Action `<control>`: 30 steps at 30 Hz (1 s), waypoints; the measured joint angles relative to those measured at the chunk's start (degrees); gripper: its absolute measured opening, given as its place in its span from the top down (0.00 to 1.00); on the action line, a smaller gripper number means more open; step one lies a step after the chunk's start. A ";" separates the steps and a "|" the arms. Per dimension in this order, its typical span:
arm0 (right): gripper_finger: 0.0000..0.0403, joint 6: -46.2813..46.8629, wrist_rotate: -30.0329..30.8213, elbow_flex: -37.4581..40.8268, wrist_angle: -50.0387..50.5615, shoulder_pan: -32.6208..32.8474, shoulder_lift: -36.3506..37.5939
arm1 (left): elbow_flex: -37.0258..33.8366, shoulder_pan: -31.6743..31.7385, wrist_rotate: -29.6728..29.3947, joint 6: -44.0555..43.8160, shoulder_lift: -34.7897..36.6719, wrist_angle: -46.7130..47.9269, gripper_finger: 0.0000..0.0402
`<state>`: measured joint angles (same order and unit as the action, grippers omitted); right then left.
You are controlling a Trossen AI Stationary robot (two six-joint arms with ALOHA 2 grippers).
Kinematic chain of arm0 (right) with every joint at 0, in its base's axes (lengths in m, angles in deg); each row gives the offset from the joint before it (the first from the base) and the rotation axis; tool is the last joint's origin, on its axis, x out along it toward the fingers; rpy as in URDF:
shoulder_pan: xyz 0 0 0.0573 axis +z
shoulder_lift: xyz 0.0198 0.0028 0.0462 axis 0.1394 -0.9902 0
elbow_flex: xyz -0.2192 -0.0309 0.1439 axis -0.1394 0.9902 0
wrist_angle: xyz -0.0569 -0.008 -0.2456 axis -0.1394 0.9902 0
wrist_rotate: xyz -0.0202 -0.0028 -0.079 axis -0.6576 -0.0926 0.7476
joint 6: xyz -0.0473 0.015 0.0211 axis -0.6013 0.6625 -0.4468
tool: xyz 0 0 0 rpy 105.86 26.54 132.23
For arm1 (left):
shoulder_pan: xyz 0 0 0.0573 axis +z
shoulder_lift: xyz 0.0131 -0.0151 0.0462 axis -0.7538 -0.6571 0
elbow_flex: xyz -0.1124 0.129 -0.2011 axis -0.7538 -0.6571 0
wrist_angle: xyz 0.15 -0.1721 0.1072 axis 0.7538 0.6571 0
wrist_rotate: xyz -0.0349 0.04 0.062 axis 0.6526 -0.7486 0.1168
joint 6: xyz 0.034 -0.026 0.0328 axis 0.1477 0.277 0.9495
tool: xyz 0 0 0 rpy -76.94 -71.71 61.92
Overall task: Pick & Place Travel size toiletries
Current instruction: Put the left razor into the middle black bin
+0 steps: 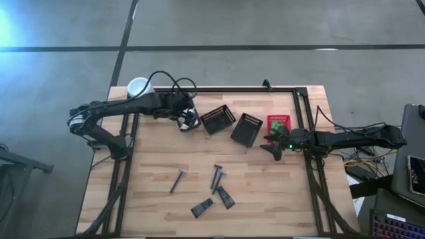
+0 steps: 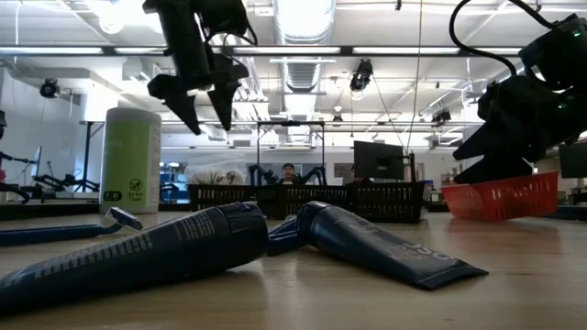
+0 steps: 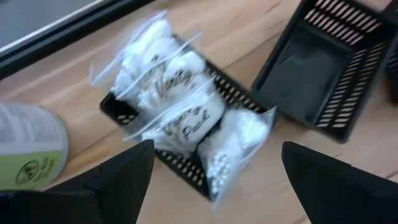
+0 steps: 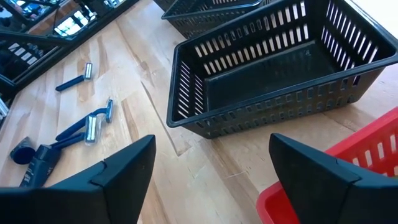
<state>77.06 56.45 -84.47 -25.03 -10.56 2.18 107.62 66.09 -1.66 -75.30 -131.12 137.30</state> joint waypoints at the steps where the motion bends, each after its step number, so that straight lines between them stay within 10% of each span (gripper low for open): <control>1: 0.24 0.00 0.01 0.00 -0.02 0.00 0.00 | 0.26 -0.05 0.24 0.08 0.00 -0.42 0.11; 14: 0.34 0.01 0.00 0.00 -0.04 0.00 0.00 | -0.40 -1.79 16.42 -4.71 0.04 9.83 0.11; 30: 0.44 0.00 -0.04 0.00 -0.06 0.00 0.00 | -3.76 -25.33 12.24 -11.21 3.73 16.84 0.11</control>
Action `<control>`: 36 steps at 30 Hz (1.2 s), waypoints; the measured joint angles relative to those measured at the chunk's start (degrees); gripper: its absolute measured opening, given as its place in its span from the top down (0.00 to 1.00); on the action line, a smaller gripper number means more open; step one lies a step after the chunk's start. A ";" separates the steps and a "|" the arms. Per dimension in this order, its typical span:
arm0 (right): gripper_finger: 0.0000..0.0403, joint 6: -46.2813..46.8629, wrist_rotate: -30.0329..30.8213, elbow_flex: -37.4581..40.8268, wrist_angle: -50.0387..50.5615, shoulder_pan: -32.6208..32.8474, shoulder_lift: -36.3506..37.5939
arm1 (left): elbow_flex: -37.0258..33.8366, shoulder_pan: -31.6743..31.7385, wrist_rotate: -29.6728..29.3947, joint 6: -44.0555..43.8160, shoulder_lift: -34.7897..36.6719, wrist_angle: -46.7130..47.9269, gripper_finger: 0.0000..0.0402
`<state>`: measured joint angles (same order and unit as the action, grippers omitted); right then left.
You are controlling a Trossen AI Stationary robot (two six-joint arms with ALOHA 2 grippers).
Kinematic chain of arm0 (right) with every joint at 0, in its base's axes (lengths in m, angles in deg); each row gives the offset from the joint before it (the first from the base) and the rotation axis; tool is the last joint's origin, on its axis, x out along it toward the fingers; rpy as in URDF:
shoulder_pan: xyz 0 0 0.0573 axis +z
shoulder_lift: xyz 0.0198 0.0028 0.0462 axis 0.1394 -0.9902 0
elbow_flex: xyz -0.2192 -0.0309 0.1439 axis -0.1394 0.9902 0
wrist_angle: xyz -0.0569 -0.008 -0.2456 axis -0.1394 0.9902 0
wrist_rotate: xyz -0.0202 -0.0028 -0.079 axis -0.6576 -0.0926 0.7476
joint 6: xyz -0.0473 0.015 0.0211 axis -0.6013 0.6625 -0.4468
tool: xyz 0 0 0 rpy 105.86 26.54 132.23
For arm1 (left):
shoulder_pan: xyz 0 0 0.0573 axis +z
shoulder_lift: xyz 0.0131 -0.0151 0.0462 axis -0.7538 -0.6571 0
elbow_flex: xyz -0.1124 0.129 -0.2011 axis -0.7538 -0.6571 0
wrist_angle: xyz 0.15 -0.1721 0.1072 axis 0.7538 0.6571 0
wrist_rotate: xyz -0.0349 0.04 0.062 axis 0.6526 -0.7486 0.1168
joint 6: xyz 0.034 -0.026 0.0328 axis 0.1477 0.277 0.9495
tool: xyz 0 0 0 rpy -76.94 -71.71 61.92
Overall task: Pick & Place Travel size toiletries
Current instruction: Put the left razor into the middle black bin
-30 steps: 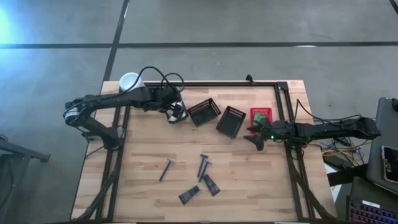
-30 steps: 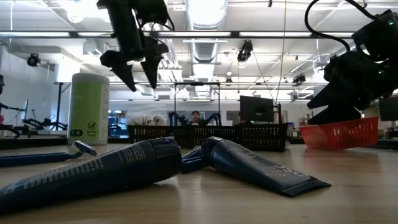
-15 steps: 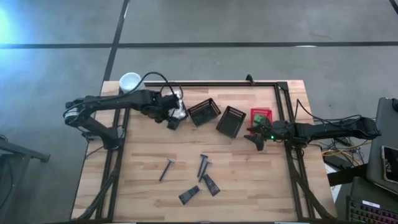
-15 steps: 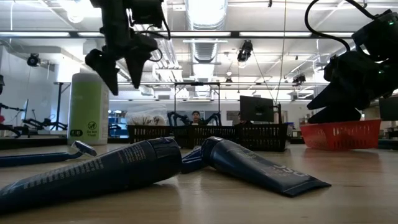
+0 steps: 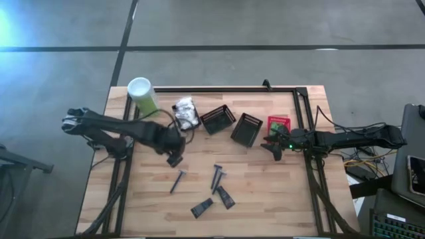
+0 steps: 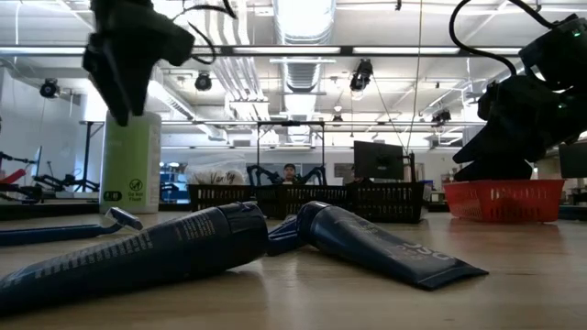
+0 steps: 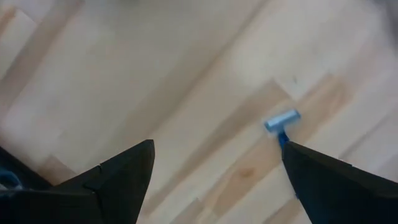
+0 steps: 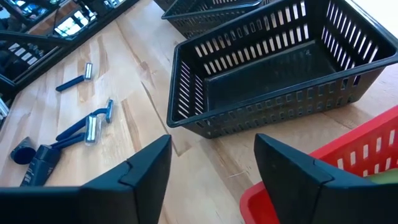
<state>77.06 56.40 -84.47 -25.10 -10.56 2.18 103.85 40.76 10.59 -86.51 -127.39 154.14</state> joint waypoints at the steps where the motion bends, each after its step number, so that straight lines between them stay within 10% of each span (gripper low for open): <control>1: 0.44 0.00 0.00 0.00 0.02 0.00 0.00 | -0.32 -1.51 -0.04 -1.04 0.21 -0.03 0.11; 15: 0.41 0.01 -0.18 0.00 -0.02 0.02 0.01 | -1.23 -14.15 -0.30 -11.43 1.32 -0.32 0.11; 36: 0.25 0.00 -0.13 -0.04 -0.15 0.02 0.04 | -10.87 -15.59 2.71 -28.76 1.15 -17.27 0.11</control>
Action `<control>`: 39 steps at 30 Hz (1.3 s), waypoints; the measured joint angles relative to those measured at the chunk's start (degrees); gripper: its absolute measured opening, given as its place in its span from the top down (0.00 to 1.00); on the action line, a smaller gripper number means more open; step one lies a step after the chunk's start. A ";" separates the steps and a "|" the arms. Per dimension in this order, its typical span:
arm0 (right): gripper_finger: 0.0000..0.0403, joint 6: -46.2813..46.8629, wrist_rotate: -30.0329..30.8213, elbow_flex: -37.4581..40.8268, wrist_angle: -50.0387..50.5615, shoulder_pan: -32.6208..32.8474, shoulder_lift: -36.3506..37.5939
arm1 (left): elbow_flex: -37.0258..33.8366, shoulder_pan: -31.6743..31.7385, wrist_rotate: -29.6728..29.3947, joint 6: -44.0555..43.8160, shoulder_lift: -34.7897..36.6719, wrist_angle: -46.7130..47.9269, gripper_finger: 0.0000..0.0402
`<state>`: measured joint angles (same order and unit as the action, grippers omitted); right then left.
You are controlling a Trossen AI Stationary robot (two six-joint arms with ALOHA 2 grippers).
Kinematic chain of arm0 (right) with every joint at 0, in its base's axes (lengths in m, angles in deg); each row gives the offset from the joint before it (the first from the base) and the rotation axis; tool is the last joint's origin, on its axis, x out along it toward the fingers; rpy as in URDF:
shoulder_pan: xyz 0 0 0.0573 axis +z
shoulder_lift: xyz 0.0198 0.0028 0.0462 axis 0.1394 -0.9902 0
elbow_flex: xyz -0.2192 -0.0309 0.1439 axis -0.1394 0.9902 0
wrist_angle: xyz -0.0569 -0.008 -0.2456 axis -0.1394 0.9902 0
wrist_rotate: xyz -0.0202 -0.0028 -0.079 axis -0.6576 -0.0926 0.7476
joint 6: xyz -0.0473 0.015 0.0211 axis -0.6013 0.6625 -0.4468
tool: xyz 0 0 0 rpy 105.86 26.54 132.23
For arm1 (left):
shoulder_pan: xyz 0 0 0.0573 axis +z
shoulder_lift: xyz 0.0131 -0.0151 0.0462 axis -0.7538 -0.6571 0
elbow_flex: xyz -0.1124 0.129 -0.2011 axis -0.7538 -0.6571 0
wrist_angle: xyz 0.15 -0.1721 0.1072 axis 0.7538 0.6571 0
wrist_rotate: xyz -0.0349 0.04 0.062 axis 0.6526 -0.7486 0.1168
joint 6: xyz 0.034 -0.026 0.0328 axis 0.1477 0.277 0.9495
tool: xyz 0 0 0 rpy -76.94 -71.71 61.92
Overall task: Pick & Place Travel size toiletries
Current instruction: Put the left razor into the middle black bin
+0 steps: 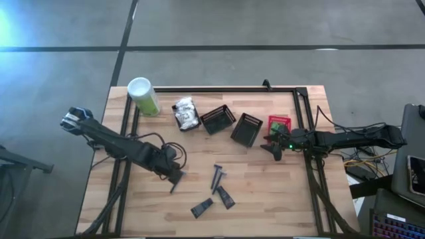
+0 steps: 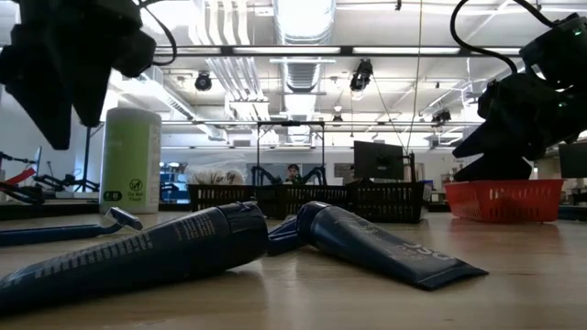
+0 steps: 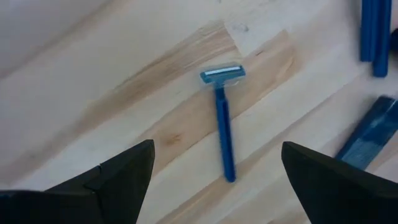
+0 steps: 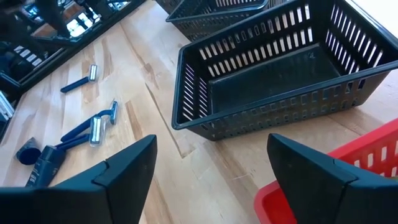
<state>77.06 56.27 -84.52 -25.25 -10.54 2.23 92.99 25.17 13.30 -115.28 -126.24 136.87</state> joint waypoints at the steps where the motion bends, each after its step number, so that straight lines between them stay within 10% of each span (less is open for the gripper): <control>1: 0.24 0.00 0.02 0.00 0.00 0.00 0.00 | -0.84 0.00 0.00 -0.81 0.00 -1.35 0.11; 13: 0.16 -0.02 0.17 0.00 0.02 0.00 0.00 | -1.58 0.01 1.32 -1.19 0.04 -3.01 0.11; 22: 0.11 0.00 0.17 0.00 0.31 -0.01 -0.04 | 6.48 3.09 -8.77 6.73 1.92 7.45 0.11; 39: 0.20 0.01 0.17 0.04 0.28 -0.02 -0.04 | -2.63 3.46 7.41 1.31 -9.84 -8.36 0.11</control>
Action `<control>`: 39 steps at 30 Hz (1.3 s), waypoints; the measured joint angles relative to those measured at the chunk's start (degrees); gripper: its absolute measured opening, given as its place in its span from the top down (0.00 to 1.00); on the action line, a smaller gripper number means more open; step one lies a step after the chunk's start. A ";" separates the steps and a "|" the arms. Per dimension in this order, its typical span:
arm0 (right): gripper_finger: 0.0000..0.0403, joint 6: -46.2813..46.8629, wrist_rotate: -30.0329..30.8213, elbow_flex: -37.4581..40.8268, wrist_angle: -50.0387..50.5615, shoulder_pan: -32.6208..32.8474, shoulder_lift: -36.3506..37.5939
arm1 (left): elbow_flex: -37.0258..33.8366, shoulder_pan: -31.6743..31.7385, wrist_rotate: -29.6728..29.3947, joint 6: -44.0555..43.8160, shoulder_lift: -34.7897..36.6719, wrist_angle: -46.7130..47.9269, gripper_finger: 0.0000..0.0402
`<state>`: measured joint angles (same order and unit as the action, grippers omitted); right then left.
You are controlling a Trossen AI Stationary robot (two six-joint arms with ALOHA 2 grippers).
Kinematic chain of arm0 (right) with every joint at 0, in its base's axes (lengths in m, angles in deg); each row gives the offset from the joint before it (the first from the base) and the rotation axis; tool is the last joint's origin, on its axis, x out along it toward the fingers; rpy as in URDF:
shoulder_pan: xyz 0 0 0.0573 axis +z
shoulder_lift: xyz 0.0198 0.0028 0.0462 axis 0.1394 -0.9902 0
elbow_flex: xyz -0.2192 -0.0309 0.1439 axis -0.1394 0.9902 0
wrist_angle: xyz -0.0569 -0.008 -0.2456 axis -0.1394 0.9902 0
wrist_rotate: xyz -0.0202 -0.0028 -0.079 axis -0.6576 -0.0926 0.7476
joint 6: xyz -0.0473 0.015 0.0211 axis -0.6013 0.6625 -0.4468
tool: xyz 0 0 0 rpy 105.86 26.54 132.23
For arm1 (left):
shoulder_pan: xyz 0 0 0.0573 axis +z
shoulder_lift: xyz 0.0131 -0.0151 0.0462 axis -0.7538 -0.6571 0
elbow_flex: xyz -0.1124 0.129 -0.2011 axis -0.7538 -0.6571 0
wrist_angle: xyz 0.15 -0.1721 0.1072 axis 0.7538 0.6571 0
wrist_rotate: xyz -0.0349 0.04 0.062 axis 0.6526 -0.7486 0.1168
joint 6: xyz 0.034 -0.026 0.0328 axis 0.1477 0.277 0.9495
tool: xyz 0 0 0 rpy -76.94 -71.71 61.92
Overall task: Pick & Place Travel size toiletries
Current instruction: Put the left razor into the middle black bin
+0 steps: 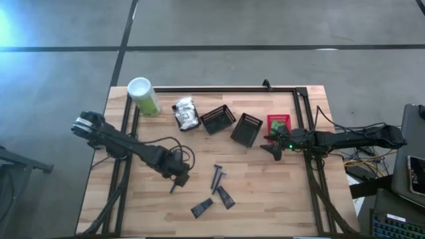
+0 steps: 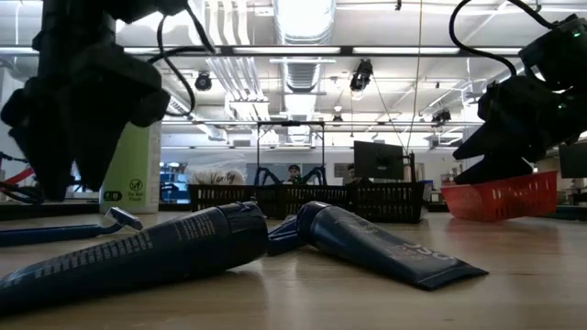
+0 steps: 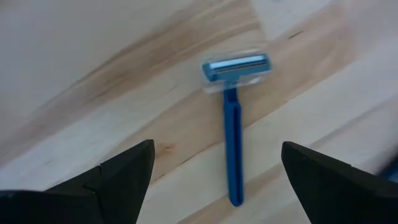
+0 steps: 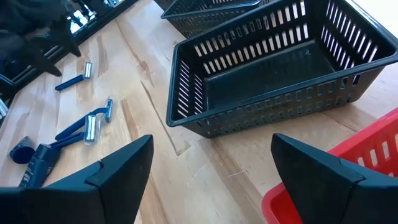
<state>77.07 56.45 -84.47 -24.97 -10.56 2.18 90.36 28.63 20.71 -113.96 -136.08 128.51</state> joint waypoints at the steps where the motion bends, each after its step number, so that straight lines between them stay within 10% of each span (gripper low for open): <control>1: 0.21 -0.01 0.00 0.00 0.00 0.00 0.00 | 0.07 -0.29 0.07 -0.32 -0.96 -0.10 0.11; 26: 0.39 -0.01 -0.02 0.00 -0.09 0.00 0.00 | 12.99 -3.44 -3.74 -6.36 -17.39 9.37 0.13; 39: 0.46 -0.01 -0.04 0.00 -0.09 0.00 0.00 | 11.42 -3.09 -4.68 -6.73 -17.19 7.33 0.45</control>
<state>77.06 56.40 -84.47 -25.05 -10.56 2.18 101.78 25.54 16.03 -120.69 -153.27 135.84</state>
